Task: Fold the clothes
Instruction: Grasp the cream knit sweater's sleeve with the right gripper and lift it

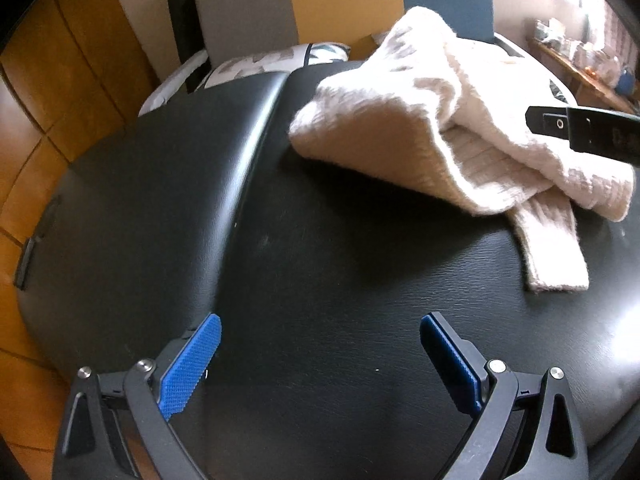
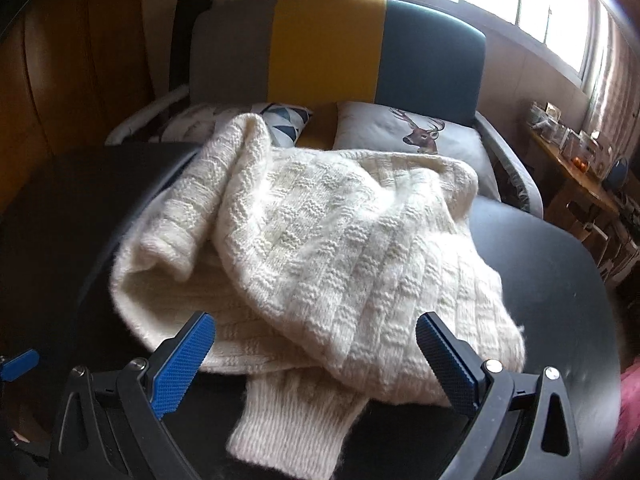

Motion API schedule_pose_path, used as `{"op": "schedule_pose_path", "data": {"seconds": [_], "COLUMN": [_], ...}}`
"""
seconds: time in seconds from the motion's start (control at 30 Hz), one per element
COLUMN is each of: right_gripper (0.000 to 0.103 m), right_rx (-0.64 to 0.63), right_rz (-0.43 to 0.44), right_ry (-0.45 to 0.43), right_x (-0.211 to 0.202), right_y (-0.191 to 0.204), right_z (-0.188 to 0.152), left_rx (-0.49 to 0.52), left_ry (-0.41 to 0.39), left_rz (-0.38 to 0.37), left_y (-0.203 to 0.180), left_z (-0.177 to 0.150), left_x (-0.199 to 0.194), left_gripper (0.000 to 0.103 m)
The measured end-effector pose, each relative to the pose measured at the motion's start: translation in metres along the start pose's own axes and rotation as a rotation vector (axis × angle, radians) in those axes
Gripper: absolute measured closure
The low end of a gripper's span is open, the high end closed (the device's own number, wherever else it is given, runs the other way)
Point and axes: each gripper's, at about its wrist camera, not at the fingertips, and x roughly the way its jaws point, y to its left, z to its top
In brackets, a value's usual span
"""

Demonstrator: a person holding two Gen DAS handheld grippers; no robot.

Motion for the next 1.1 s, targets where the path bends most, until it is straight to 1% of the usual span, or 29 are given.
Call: {"op": "schedule_pose_path", "data": {"seconds": [0.1, 0.17, 0.23, 0.33, 0.43, 0.47, 0.57, 0.67, 0.73, 0.8, 0.83, 0.9, 0.93, 0.97, 1.03, 1.1], "right_gripper": [0.000, 0.000, 0.000, 0.000, 0.002, 0.004, 0.006, 0.013, 0.025, 0.050, 0.056, 0.079, 0.083, 0.090, 0.092, 0.093], "right_rx": [-0.022, -0.037, -0.052, -0.069, -0.066, -0.071, -0.091, -0.094, -0.087, -0.070, -0.067, -0.071, -0.061, -0.047, -0.020, 0.008], "right_rz": [-0.012, -0.026, -0.039, -0.053, -0.049, -0.056, -0.076, -0.068, -0.033, 0.000, 0.015, 0.015, 0.025, 0.038, 0.065, 0.092], "right_ry": [0.024, 0.042, 0.060, 0.082, 0.107, 0.107, 0.090, 0.080, 0.067, 0.043, 0.022, -0.017, -0.029, -0.040, -0.062, -0.084], "right_x": [0.014, 0.025, 0.035, 0.056, 0.074, 0.078, 0.085, 0.089, 0.088, 0.084, 0.080, 0.069, 0.062, 0.054, 0.037, 0.020], "right_y": [0.004, 0.006, 0.008, 0.010, 0.008, 0.008, 0.009, 0.010, 0.010, 0.009, 0.009, 0.010, 0.007, 0.002, -0.007, -0.015], "right_z": [0.008, 0.013, 0.018, 0.026, 0.031, 0.032, 0.032, 0.029, 0.024, 0.022, 0.021, 0.020, 0.018, 0.016, 0.011, 0.006], "left_rx": [-0.011, -0.023, -0.045, -0.078, -0.086, -0.089, -0.097, -0.100, -0.094, -0.089, -0.089, -0.084, -0.079, -0.076, -0.064, -0.060], "left_ry": [0.018, 0.025, 0.026, 0.030, 0.025, 0.023, 0.018, 0.019, 0.025, 0.027, 0.026, 0.015, 0.006, -0.003, -0.030, -0.056], "left_rz": [-0.005, -0.006, -0.009, -0.027, -0.023, -0.022, -0.017, -0.018, -0.021, -0.018, -0.020, -0.017, -0.013, -0.015, -0.015, -0.026], "left_y": [0.013, 0.035, 0.068, 0.072, 0.072, 0.071, 0.071, 0.067, 0.063, 0.061, 0.060, 0.059, 0.058, 0.058, 0.057, 0.070], "left_z": [-0.002, -0.013, -0.032, -0.047, -0.045, -0.045, -0.043, -0.041, -0.041, -0.037, -0.035, -0.030, -0.028, -0.024, -0.019, -0.009], "left_x": [0.006, 0.009, 0.011, 0.011, 0.016, 0.017, 0.022, 0.025, 0.027, 0.029, 0.028, 0.024, 0.022, 0.020, 0.016, 0.005], "left_gripper": [0.002, 0.002, 0.002, 0.002, 0.002, 0.002, 0.002, 0.002, 0.002, 0.002, 0.002, 0.002, 0.002, 0.002, 0.002, 0.002]}}
